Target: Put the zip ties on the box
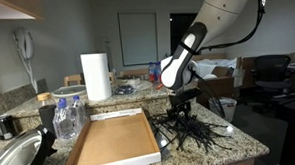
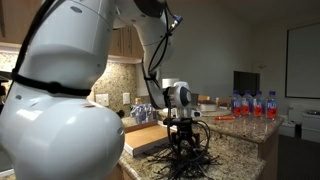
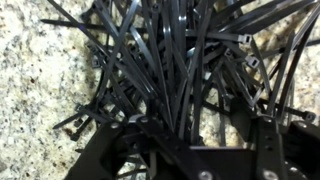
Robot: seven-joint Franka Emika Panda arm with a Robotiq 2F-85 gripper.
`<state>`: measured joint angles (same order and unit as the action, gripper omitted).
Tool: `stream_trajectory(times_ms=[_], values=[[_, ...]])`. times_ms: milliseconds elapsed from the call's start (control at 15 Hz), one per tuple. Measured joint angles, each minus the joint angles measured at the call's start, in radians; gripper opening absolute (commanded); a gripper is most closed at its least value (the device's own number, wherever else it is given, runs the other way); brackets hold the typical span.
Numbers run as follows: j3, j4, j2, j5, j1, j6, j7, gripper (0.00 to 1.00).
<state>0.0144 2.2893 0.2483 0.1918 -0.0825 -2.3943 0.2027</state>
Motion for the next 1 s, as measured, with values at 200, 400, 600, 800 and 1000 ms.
stream_trajectory(times_ms=[200, 400, 600, 800, 1000], values=[[0.000, -0.005, -0.001, 0.000, 0.000, 0.001, 0.026, 0.27], [0.000, -0.009, -0.001, 0.000, -0.001, 0.008, 0.043, 0.08], [0.000, -0.012, -0.001, 0.000, -0.002, 0.024, 0.045, 0.05], [-0.003, -0.015, -0.001, 0.000, -0.003, 0.045, 0.045, 0.09], [-0.004, -0.019, -0.001, 0.000, -0.011, 0.056, 0.045, 0.09]])
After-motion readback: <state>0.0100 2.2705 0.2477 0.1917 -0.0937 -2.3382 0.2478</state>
